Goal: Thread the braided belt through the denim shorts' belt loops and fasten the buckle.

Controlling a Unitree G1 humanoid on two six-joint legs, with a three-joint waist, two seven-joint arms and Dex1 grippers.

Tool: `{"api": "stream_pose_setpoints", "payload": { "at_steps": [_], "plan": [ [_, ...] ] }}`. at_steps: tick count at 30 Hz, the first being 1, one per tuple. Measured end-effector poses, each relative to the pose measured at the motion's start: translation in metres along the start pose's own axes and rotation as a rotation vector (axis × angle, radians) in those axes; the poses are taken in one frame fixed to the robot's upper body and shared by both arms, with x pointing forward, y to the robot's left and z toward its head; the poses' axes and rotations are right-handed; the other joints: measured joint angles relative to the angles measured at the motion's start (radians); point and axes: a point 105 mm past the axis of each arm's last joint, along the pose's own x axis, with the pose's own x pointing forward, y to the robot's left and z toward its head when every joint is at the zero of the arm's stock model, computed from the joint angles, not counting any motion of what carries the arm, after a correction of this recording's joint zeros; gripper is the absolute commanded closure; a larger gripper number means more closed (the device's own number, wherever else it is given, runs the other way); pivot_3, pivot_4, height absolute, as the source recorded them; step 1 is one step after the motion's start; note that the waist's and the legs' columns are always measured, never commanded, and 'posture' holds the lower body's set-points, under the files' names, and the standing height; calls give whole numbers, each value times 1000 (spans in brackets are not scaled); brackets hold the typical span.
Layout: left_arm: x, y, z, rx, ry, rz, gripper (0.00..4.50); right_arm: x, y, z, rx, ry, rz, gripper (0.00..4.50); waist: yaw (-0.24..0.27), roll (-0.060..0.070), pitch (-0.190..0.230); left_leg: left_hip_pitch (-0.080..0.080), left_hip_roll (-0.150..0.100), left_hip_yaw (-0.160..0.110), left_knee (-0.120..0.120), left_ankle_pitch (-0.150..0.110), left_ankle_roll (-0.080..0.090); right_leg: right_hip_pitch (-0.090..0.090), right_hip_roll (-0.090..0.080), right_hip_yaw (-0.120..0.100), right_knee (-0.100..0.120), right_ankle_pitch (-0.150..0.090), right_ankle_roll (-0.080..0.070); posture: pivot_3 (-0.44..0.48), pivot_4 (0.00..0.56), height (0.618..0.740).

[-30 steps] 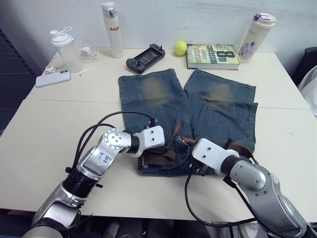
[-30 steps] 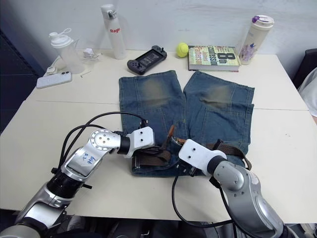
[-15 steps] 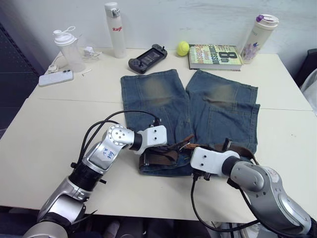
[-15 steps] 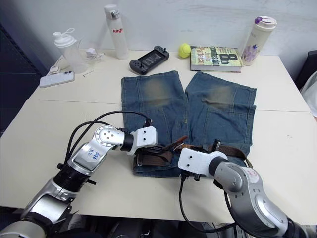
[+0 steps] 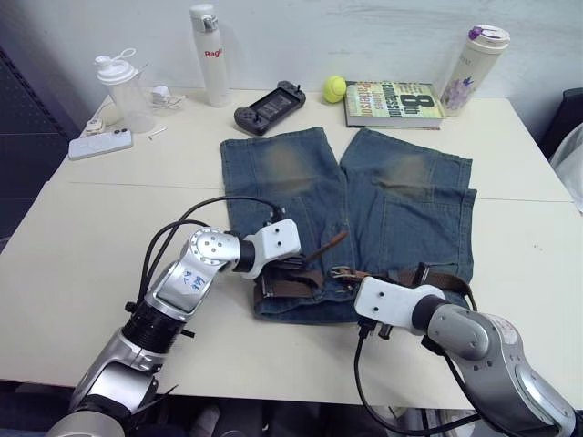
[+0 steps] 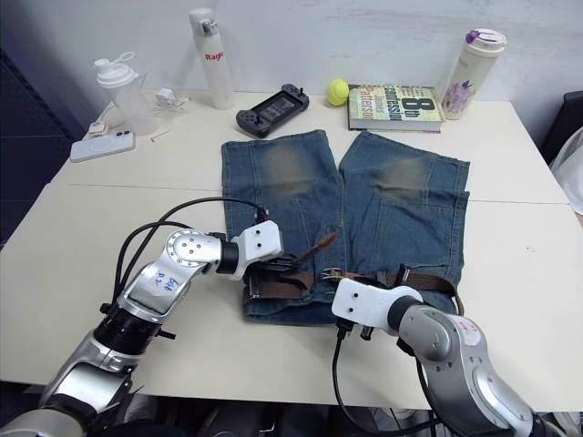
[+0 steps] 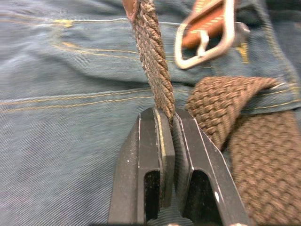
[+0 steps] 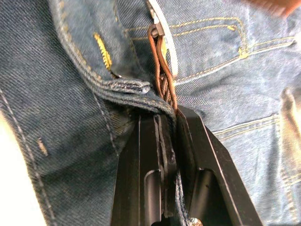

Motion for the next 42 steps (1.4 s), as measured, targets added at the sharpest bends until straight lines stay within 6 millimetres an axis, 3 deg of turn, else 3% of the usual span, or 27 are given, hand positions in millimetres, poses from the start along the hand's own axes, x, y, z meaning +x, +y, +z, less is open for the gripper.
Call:
{"api": "stream_pose_setpoints", "payload": {
  "at_steps": [3,8,17,42],
  "plan": [
    [-10,1,-9,-23,27,17,4500,3,1,2,145,-12,-3,4421,-10,0,0,0,1,0,0,0,0,0,1,0,1,0,0,0,150,740],
    [-30,-19,-27,-17,89,-41,4500,6,-4,5,341,-19,-6,4421,-22,0,0,0,1,0,-2,0,-1,0,1,0,0,0,0,0,150,740],
    [-28,-24,-25,-35,84,-39,4500,8,-9,15,530,-29,8,4421,-20,0,0,0,1,0,-2,0,0,-1,1,1,1,0,0,0,150,740],
    [-5,-20,-19,-67,112,3,4500,6,-17,18,607,10,-5,4421,-11,1,-1,0,-2,-1,-1,0,1,-1,-2,1,0,0,0,0,150,740]
  ]
}}
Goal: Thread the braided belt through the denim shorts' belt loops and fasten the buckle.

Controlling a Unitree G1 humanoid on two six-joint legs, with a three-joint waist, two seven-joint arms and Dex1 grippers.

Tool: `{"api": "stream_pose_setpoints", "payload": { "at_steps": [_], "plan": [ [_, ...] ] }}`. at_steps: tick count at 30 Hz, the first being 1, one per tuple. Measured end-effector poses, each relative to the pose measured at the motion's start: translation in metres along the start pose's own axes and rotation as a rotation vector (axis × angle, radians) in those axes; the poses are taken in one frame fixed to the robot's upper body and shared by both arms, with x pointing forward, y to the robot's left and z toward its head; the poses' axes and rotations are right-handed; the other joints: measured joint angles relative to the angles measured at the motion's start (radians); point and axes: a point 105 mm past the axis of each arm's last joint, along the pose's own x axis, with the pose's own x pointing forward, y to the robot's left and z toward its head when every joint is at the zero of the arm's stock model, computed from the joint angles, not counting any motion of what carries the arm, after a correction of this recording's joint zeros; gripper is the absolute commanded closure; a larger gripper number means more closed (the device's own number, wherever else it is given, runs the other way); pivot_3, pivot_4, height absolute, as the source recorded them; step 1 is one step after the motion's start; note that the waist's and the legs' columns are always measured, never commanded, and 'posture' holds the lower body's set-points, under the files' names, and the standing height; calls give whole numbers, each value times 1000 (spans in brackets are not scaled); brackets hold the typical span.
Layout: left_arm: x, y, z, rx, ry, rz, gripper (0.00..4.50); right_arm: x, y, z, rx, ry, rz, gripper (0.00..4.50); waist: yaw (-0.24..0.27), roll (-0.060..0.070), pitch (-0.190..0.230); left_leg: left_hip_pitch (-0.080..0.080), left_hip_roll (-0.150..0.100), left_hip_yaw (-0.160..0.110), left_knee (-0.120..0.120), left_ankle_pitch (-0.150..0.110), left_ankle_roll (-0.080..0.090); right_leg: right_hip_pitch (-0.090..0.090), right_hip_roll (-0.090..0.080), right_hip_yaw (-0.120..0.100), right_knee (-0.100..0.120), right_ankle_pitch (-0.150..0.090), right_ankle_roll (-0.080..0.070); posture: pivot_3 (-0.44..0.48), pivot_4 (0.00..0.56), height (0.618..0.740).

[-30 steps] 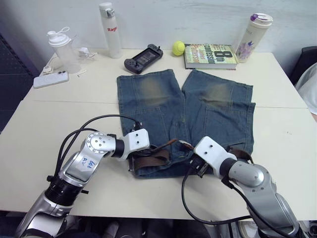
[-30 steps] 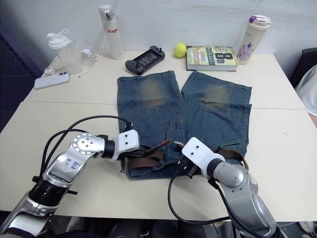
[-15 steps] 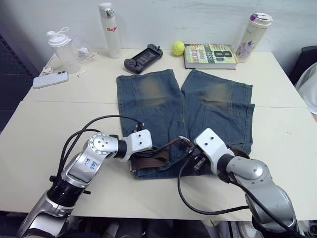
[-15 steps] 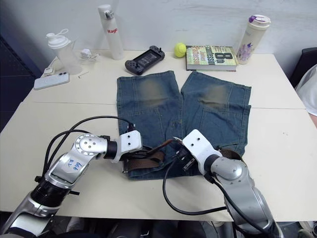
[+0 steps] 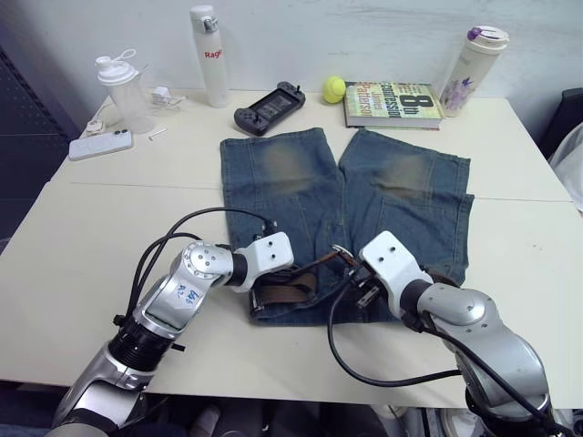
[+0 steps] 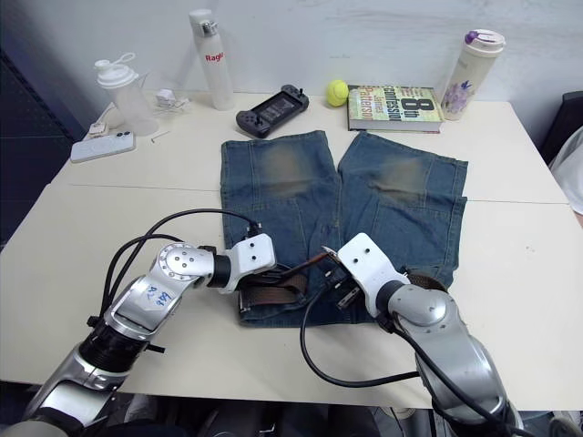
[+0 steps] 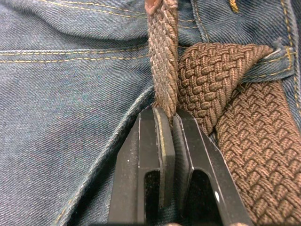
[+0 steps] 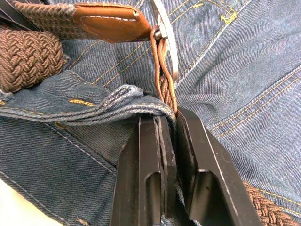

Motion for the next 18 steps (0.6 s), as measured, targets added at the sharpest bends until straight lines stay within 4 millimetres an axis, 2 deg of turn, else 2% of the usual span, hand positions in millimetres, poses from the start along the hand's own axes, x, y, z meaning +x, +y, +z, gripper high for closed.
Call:
{"api": "stream_pose_setpoints", "payload": {
  "at_steps": [10,18],
  "plan": [
    [-3,-4,-1,10,19,28,4500,0,1,1,16,4,5,4421,-6,0,0,0,0,0,-1,0,0,0,0,0,0,0,0,0,150,740],
    [3,-3,0,-25,18,56,4500,-1,0,-2,-14,24,-1,4421,0,0,0,0,-1,0,0,0,0,0,-1,0,-2,0,0,0,150,740]
  ]
}}
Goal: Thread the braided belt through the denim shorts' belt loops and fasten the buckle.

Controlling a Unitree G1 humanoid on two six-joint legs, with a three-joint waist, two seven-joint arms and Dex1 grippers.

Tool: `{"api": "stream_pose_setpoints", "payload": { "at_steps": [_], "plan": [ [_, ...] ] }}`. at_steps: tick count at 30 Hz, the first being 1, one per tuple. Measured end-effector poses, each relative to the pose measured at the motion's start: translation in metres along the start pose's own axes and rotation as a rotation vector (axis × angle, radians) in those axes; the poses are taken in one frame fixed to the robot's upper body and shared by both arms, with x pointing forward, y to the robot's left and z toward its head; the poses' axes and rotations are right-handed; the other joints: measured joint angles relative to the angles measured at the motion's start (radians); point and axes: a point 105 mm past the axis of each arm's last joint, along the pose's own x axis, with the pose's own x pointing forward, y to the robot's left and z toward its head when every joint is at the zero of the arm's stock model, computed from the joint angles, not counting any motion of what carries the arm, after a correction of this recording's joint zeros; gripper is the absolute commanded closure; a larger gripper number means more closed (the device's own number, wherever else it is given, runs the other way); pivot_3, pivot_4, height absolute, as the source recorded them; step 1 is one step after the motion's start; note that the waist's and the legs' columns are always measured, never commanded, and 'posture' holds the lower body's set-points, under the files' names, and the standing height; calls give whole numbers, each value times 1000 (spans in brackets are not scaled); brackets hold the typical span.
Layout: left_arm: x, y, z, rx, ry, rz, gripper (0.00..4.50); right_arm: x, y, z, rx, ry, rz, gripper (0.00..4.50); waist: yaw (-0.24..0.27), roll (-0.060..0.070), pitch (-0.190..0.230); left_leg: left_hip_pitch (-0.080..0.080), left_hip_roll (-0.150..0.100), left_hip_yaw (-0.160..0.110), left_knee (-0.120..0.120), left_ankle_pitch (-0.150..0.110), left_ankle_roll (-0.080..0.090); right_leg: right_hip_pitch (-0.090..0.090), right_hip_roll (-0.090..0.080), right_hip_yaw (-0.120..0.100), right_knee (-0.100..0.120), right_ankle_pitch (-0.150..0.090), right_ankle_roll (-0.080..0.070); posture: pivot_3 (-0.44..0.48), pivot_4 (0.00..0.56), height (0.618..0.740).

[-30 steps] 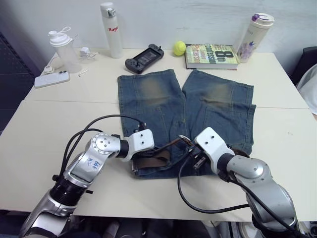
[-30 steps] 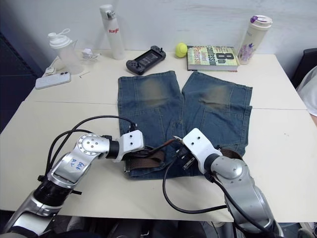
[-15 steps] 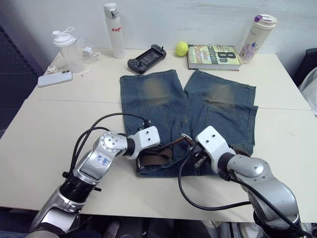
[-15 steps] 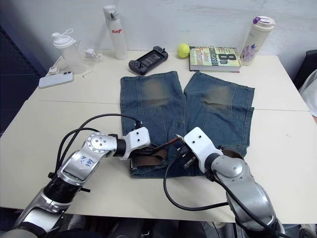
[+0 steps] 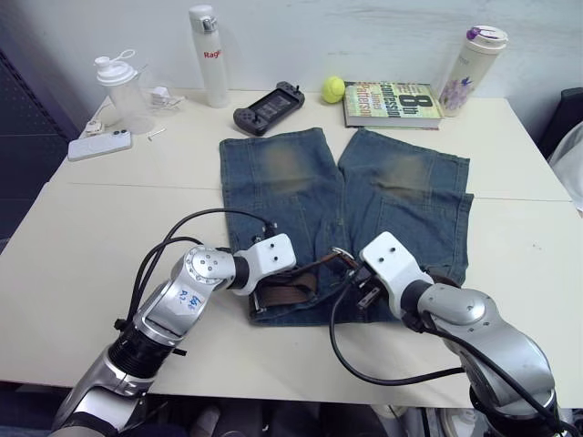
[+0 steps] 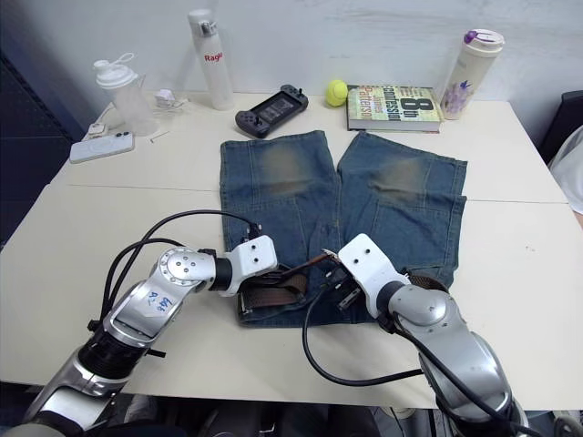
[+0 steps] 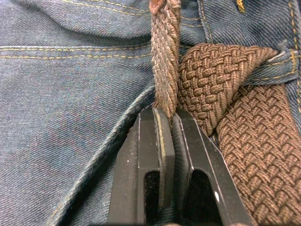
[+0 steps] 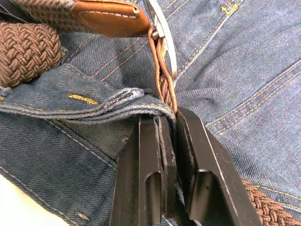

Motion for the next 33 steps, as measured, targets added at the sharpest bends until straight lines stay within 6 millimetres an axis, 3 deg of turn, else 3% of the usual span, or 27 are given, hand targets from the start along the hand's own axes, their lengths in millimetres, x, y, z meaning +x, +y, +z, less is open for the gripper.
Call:
{"api": "stream_pose_setpoints", "payload": {
  "at_steps": [13,20,33],
  "plan": [
    [10,-1,4,-35,-2,41,4500,-2,-3,-4,-68,40,-9,4421,18,1,-2,1,-1,0,0,0,0,1,-2,0,0,0,0,0,150,740],
    [31,2,18,-44,-39,69,4500,-2,-3,-14,-199,112,-12,4421,26,1,-4,0,-4,-3,1,-1,3,3,-4,-1,-4,1,2,0,150,740],
    [14,4,3,33,12,73,4500,1,-1,-2,-121,35,-34,4421,-5,0,-5,0,-2,-3,-4,1,0,2,-1,-1,-5,1,2,0,150,740]
  ]
}}
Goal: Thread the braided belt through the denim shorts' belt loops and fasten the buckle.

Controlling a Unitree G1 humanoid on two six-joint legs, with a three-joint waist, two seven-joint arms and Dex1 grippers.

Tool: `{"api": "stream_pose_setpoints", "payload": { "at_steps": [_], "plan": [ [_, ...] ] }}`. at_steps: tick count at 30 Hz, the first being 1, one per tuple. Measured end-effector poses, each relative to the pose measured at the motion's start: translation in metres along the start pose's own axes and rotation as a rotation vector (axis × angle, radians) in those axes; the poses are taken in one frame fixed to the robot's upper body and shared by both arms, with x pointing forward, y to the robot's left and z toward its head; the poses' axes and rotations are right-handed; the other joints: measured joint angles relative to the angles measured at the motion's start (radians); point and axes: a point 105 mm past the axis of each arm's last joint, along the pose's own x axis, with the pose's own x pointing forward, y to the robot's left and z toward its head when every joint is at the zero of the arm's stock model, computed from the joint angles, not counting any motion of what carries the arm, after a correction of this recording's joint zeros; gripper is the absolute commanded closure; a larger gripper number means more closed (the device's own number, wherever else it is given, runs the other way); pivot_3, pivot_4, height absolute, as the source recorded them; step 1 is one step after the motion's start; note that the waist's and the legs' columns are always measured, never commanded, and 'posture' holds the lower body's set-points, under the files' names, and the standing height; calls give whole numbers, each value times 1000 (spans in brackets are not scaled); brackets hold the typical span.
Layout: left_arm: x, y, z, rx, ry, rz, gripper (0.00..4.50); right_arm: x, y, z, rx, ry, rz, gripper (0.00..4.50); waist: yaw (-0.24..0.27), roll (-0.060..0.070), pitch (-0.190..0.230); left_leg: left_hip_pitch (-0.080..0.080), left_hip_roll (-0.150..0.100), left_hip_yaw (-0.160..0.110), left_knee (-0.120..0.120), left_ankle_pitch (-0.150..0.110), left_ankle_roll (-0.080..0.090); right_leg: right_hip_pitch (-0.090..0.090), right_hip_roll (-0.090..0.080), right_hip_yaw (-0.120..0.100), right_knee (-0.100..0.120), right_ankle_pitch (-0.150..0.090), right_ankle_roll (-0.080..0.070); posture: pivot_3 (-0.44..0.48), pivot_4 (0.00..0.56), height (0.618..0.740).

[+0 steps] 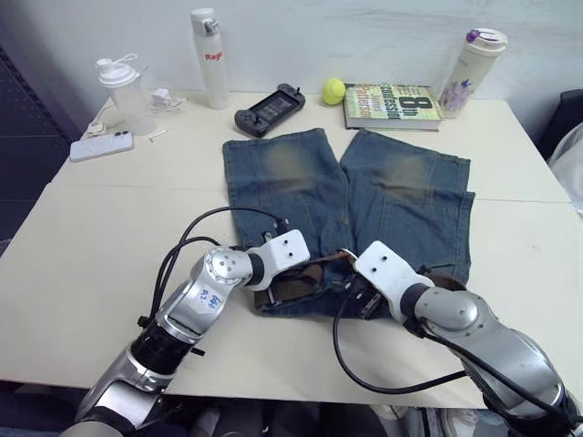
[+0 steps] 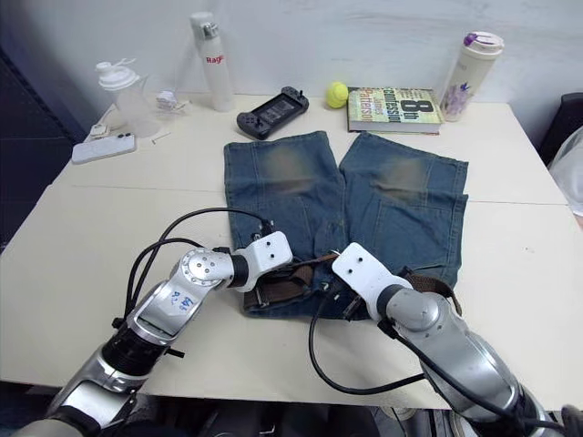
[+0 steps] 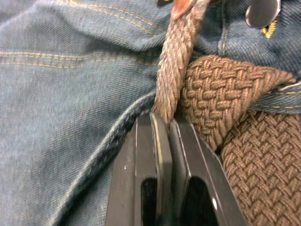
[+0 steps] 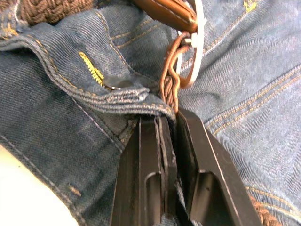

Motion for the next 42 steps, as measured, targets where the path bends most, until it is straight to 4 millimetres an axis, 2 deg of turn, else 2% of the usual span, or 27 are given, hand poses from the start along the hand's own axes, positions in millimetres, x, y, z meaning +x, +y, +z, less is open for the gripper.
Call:
{"api": "stream_pose_setpoints", "payload": {
  "at_steps": [5,19,42],
  "plan": [
    [-3,0,0,5,0,6,4500,-1,-5,8,-4,-30,-24,4421,-5,0,0,0,0,0,-3,1,-1,-1,1,0,0,0,0,0,150,740],
    [-10,-1,-3,-84,24,36,4500,-1,-11,10,39,-48,-82,4421,-8,0,0,0,1,0,-4,1,-2,-2,1,1,0,0,0,0,150,740],
    [7,1,9,-207,8,68,4500,1,-8,5,16,-26,-102,4421,15,0,0,1,0,0,-3,2,-2,-1,-1,1,0,0,0,0,150,740]
  ]
}}
